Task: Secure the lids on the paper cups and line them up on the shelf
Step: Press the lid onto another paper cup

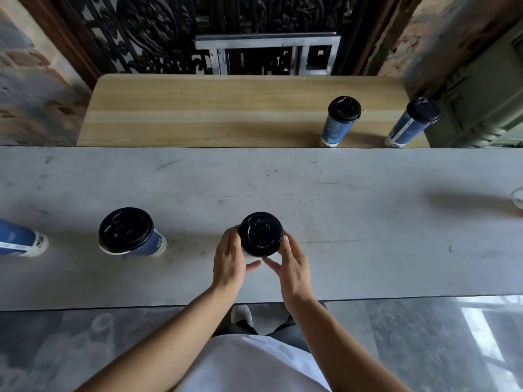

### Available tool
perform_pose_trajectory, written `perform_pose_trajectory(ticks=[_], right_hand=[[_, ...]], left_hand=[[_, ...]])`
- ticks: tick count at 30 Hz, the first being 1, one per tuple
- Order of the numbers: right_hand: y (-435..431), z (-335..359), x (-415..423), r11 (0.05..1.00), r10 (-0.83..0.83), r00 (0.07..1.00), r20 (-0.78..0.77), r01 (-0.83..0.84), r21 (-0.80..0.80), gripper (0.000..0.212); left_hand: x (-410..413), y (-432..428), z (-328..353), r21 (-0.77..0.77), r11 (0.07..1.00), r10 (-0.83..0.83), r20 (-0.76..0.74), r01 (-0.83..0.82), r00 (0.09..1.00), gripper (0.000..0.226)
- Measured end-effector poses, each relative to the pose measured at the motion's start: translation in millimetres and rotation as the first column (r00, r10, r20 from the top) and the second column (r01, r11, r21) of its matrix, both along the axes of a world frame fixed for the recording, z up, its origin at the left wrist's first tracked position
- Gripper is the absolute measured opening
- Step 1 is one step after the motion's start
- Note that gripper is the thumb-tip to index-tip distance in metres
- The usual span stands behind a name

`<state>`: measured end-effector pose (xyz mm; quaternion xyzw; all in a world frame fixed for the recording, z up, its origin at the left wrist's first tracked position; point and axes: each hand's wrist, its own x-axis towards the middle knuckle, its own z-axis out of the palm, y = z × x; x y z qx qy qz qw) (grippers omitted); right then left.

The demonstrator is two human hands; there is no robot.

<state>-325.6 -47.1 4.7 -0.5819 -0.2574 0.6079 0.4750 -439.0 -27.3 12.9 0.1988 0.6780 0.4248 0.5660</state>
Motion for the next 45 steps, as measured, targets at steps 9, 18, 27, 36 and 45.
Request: perform_pose_trajectory(ticks=[9, 18, 27, 36, 45], right_hand=[[23.0, 5.0, 4.9, 0.994, -0.019, 0.999, 0.036, 0.023, -0.111, 0.031], [19.0, 3.9, -3.3, 0.998, 0.018, 0.985, 0.174, -0.006, -0.069, 0.035], [22.8, 2.5, 10.0, 0.983, 0.084, 0.995, -0.056, -0.092, -0.161, 0.033], [43.6, -13.3, 30.1, 0.826, 0.555, 0.741, 0.377, -0.546, -0.142, 0.092], [119.1, 0.0, 43.6, 0.834, 0.504, 0.566, 0.653, -0.514, -0.199, 0.078]], left_hand=[[4.9, 0.7, -7.5, 0.032, 0.997, -0.07, -0.091, 0.073, 0.993, 0.032], [15.8, -3.2, -18.5, 0.047, 0.991, -0.113, -0.163, 0.122, 0.98, 0.034], [2.0, 2.1, -17.4, 0.032, 0.98, -0.19, -0.147, 0.197, 0.971, 0.035], [3.0, 28.2, -17.4, -0.055, 0.998, -0.012, 0.047, 0.014, 0.999, 0.047], [14.6, 61.1, -28.0, 0.063, 0.997, -0.043, -0.124, 0.051, 0.991, 0.052]])
